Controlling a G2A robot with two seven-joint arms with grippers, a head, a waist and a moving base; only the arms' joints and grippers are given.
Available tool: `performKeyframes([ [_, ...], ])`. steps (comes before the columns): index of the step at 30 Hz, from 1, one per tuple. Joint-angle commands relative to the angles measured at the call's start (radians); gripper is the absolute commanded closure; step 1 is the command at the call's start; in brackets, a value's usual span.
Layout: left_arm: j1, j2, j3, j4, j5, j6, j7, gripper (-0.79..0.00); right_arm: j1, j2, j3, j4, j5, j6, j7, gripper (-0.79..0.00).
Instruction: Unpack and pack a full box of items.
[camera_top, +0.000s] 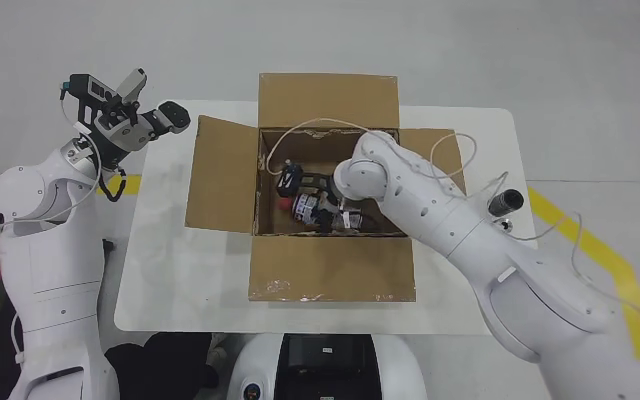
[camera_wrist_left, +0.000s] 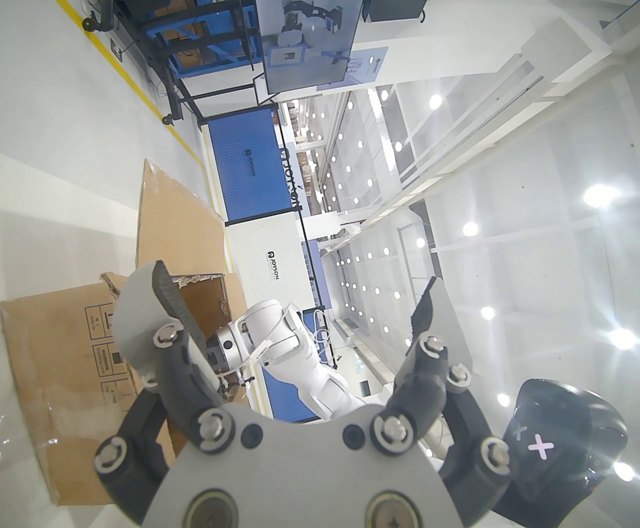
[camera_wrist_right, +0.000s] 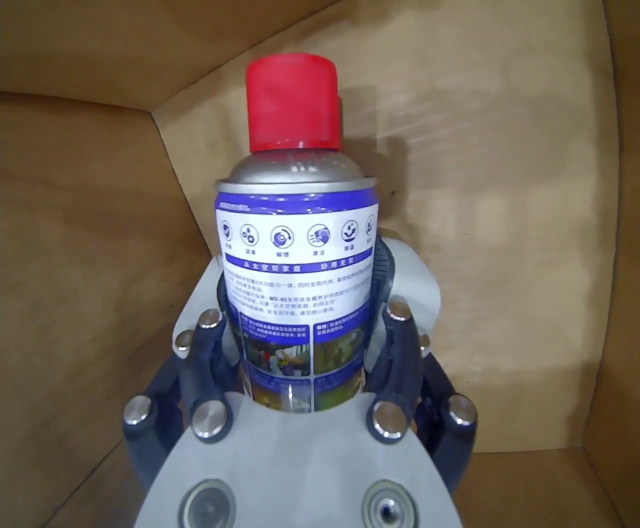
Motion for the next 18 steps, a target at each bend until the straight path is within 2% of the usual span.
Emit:
performKeyframes([
  [1, 0.000, 0.000, 0.000, 0.000, 0.000, 0.000, 0.000, -0.785, 0.007, -0.001, 0.011, 0.003, 0.008, -0.005, -0.005, 0.000],
  [9, 0.000, 0.000, 0.000, 0.000, 0.000, 0.000, 0.000, -0.785, 0.027, 0.026, 0.077, -0.022, 0.020, -0.016, 0.005, 0.000],
  [16, 0.000, 0.000, 0.000, 0.000, 0.000, 0.000, 0.000, -0.785, 0.003, 0.053, 0.114, -0.077, 0.001, 0.010, 0.034, 0.000],
  [18, 0.000, 0.000, 0.000, 0.000, 0.000, 0.000, 0.000, -0.785, -0.009, 0.055, 0.114, -0.100, -0.010, 0.026, 0.038, -0.071],
])
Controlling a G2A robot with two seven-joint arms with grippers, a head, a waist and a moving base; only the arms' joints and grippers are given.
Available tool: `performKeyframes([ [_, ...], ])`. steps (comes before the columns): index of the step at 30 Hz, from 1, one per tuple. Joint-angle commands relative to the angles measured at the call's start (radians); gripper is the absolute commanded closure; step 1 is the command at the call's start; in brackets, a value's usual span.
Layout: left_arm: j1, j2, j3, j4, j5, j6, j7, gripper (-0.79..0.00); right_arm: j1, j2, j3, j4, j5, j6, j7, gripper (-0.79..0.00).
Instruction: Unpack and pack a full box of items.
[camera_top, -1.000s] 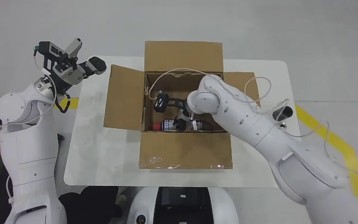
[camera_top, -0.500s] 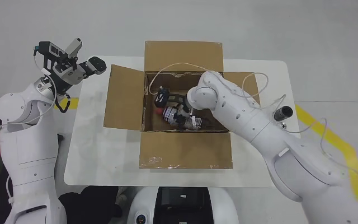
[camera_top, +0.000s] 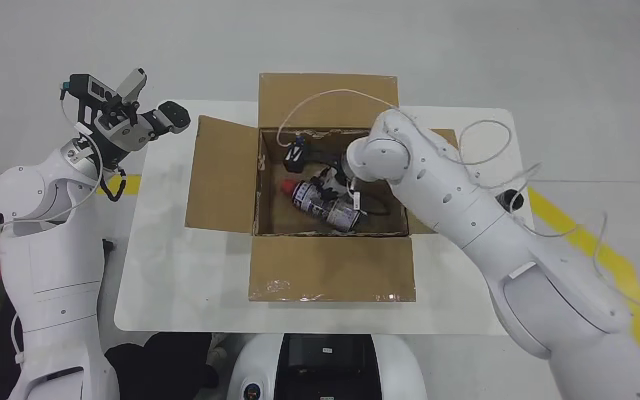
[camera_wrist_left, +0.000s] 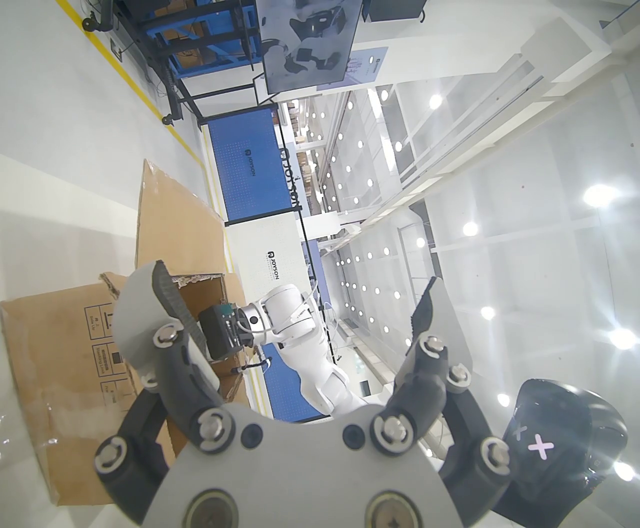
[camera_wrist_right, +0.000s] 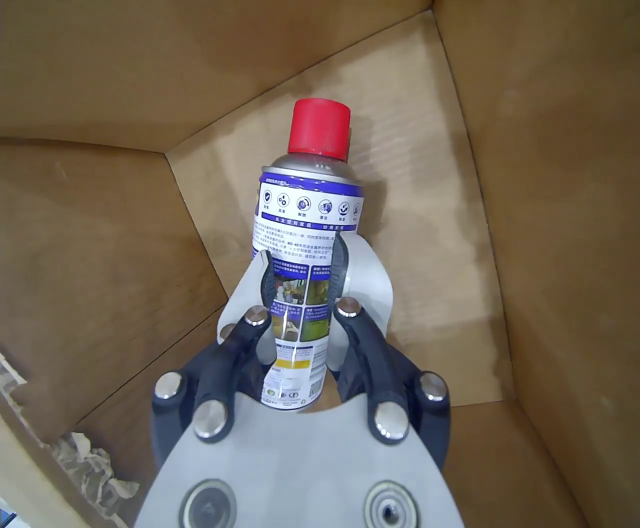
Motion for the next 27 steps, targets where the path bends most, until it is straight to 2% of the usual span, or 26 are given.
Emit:
performKeyframes([
  [1, 0.000, 0.000, 0.000, 0.000, 0.000, 0.000, 0.000, -0.785, -0.011, 0.001, -0.001, -0.021, -0.010, 0.017, 0.001, -0.166],
  [3, 0.000, 0.000, 0.000, 0.000, 0.000, 0.000, 0.000, -0.785, -0.020, 0.002, -0.002, -0.038, -0.025, 0.040, -0.002, -0.286],
  [5, 0.000, 0.000, 0.000, 0.000, 0.000, 0.000, 0.000, -0.785, -0.027, 0.001, -0.004, -0.048, -0.044, 0.073, -0.008, -0.345],
  [16, 0.000, 0.000, 0.000, 0.000, 0.000, 0.000, 0.000, -0.785, -0.023, -0.022, -0.033, -0.100, -0.148, 0.255, 0.065, -0.394],
  [19, 0.000, 0.000, 0.000, 0.000, 0.000, 0.000, 0.000, -0.785, -0.016, -0.032, -0.043, -0.107, -0.165, 0.295, 0.104, -0.542],
  [21, 0.000, 0.000, 0.000, 0.000, 0.000, 0.000, 0.000, -0.785, -0.011, -0.040, -0.053, -0.107, -0.175, 0.316, 0.131, -0.585],
  [24, 0.000, 0.000, 0.000, 0.000, 0.000, 0.000, 0.000, -0.785, -0.007, -0.054, -0.063, -0.087, -0.177, 0.342, 0.143, -0.779],
  [27, 0.000, 0.000, 0.000, 0.000, 0.000, 0.000, 0.000, -0.785, -0.003, -0.069, -0.067, -0.062, -0.172, 0.348, 0.130, -0.785],
])
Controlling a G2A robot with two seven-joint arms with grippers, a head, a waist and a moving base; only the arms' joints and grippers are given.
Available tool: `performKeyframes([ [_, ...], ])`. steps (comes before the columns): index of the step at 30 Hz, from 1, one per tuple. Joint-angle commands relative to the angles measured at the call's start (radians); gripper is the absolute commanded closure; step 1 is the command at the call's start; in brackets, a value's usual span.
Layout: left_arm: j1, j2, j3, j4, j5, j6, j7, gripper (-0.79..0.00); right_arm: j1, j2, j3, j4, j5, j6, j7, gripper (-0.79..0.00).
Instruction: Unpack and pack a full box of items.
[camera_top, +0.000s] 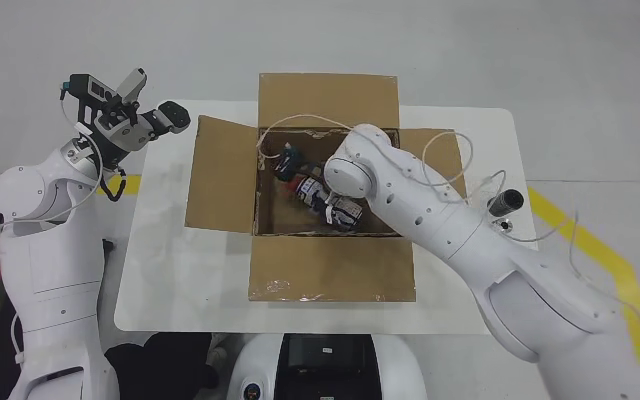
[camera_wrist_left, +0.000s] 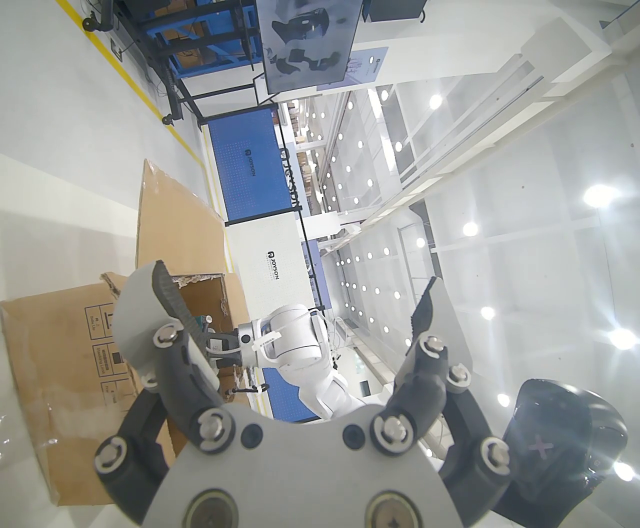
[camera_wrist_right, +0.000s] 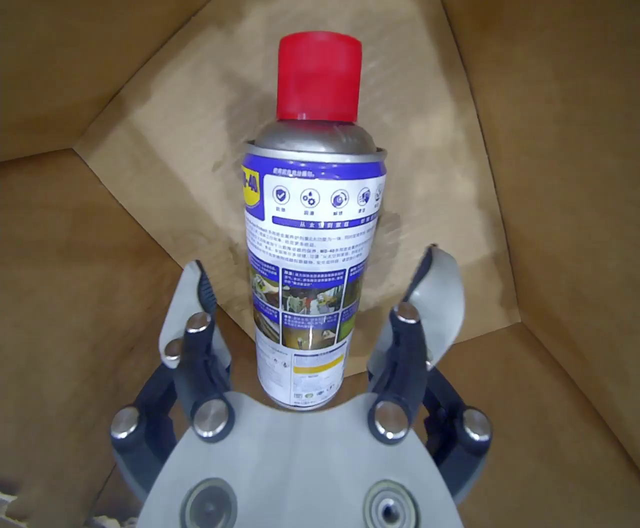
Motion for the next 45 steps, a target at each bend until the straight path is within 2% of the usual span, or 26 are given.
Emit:
performKeyframes([
  [1, 0.000, 0.000, 0.000, 0.000, 0.000, 0.000, 0.000, -0.785, 0.002, -0.009, -0.002, 0.018, 0.007, -0.001, -0.007, -0.785],
  [4, 0.000, 0.000, 0.000, 0.000, 0.000, 0.000, 0.000, -0.785, 0.005, -0.024, -0.006, 0.050, 0.019, 0.000, -0.018, -0.782],
  [15, 0.000, 0.000, 0.000, 0.000, 0.000, 0.000, 0.000, -0.785, 0.023, -0.089, -0.025, 0.183, 0.064, 0.014, -0.046, -0.680],
  [17, 0.000, 0.000, 0.000, 0.000, 0.000, 0.000, 0.000, -0.785, 0.027, -0.101, -0.028, 0.205, 0.071, 0.015, -0.046, -0.628],
  [18, 0.000, 0.000, 0.000, 0.000, 0.000, 0.000, 0.000, -0.785, 0.028, -0.106, -0.028, 0.214, 0.075, 0.016, -0.045, -0.570],
  [20, 0.000, 0.000, 0.000, 0.000, 0.000, 0.000, 0.000, -0.785, 0.033, -0.116, -0.030, 0.231, 0.079, 0.013, -0.041, -0.391],
  [23, 0.000, 0.000, 0.000, 0.000, 0.000, 0.000, 0.000, -0.785, 0.038, -0.126, -0.025, 0.254, 0.097, 0.002, -0.026, -0.252],
  [24, 0.000, 0.000, 0.000, 0.000, 0.000, 0.000, 0.000, -0.785, 0.041, -0.128, -0.024, 0.258, 0.100, -0.006, -0.018, -0.139],
  [26, 0.000, 0.000, 0.000, 0.000, 0.000, 0.000, 0.000, -0.785, 0.046, -0.132, -0.022, 0.268, 0.101, -0.014, -0.010, -0.003],
  [36, 0.000, 0.000, 0.000, 0.000, 0.000, 0.000, 0.000, -0.785, 0.072, -0.124, 0.028, 0.265, 0.115, -0.051, 0.025, 0.000],
  [45, 0.000, 0.000, 0.000, 0.000, 0.000, 0.000, 0.000, -0.785, 0.046, -0.060, 0.125, 0.139, 0.095, -0.070, 0.062, 0.000],
])
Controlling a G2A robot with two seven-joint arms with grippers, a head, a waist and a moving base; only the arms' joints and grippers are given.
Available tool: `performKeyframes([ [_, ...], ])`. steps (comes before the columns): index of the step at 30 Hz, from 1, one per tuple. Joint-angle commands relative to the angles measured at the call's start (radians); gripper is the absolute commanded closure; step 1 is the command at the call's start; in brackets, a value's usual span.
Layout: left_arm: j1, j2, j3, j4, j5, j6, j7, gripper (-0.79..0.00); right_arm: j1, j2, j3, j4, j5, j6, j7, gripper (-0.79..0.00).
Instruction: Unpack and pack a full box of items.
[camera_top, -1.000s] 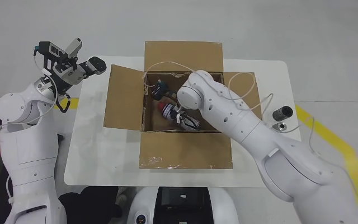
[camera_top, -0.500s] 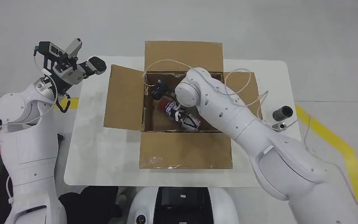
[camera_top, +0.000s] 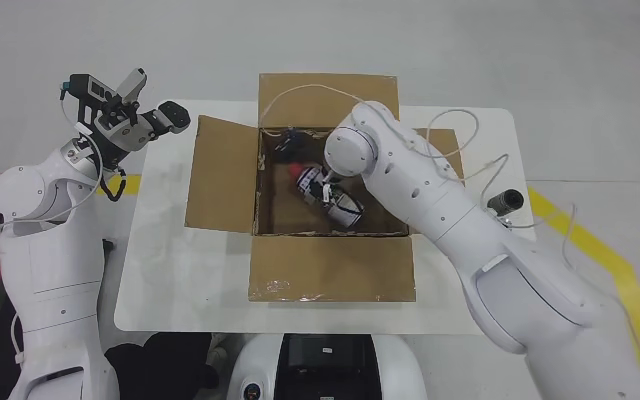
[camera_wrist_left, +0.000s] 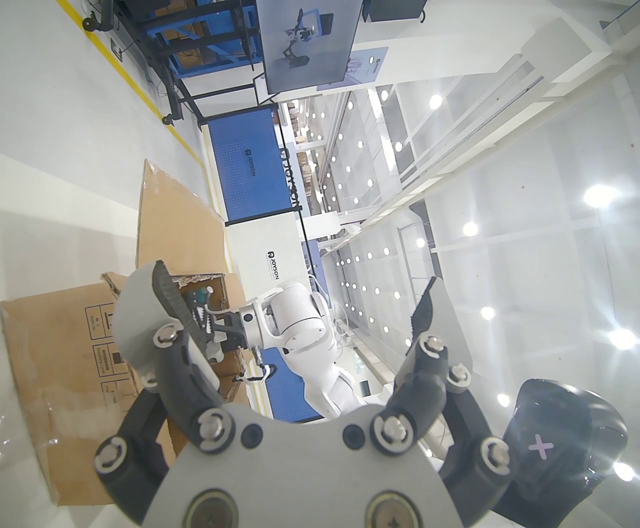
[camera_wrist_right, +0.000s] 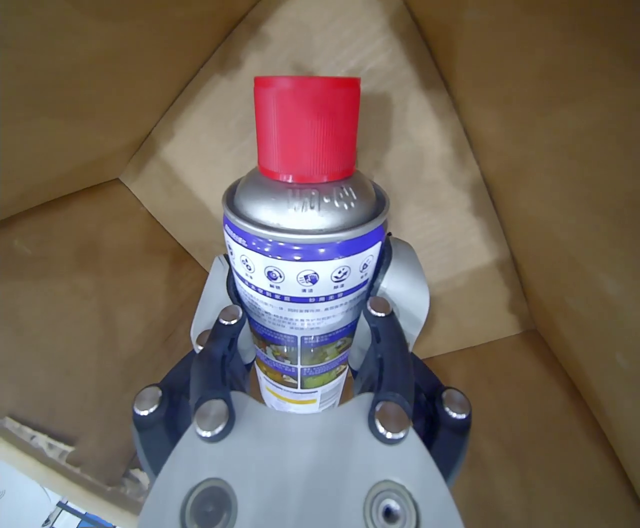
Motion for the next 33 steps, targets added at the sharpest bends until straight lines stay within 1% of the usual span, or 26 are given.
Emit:
performKeyframes([
  [1, 0.000, 0.000, 0.000, 0.000, 0.000, 0.000, 0.000, -0.785, -0.015, 0.019, 0.031, -0.048, -0.001, -0.016, 0.004, 0.000],
  [6, 0.000, 0.000, 0.000, 0.000, 0.000, 0.000, 0.000, -0.785, -0.080, 0.075, 0.127, -0.207, -0.012, -0.035, 0.014, 0.000],
  [9, 0.000, 0.000, 0.000, 0.000, 0.000, 0.000, 0.000, -0.785, -0.137, 0.109, 0.195, -0.320, -0.002, -0.067, 0.026, 0.000],
  [13, 0.000, 0.000, 0.000, 0.000, 0.000, 0.000, 0.000, -0.785, -0.217, 0.146, 0.285, -0.465, 0.022, -0.106, 0.010, 0.000],
  [19, 0.000, 0.000, 0.000, 0.000, 0.000, 0.000, 0.000, -0.785, -0.303, 0.180, 0.404, -0.616, 0.053, -0.146, -0.106, 0.000],
  [28, 0.000, 0.000, 0.000, 0.000, 0.000, 0.000, 0.000, -0.785, -0.391, 0.211, 0.542, -0.733, 0.021, -0.189, -0.334, 0.000],
  [33, 0.000, 0.000, 0.000, 0.000, 0.000, 0.000, 0.000, -0.785, -0.478, 0.232, 0.639, -0.823, -0.010, -0.204, -0.434, 0.000],
])
